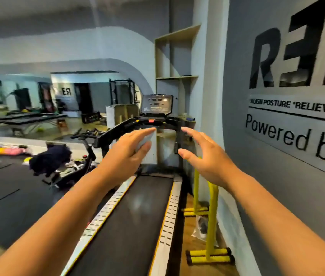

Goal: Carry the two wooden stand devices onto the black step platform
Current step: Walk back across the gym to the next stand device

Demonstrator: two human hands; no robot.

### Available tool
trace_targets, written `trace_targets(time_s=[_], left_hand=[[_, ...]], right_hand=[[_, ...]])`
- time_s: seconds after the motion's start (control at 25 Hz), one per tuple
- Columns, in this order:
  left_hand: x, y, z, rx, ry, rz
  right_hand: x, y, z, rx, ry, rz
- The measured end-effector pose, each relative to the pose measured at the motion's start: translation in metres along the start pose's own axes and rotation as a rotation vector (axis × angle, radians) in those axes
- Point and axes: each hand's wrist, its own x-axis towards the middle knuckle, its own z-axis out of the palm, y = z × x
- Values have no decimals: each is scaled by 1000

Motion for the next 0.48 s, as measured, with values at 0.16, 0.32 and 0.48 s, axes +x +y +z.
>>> trace_targets(time_s=[0.16,0.32,0.48], left_hand=[[-56,-33,-80,182,48,-172],[-106,-60,-158,310,93,-330],[-162,-95,-244,470,140,-477]], right_hand=[[38,-53,74,176,-119,-177],[68,-119,148,322,-215,-289],[98,-201,224,412,-299,-390]])
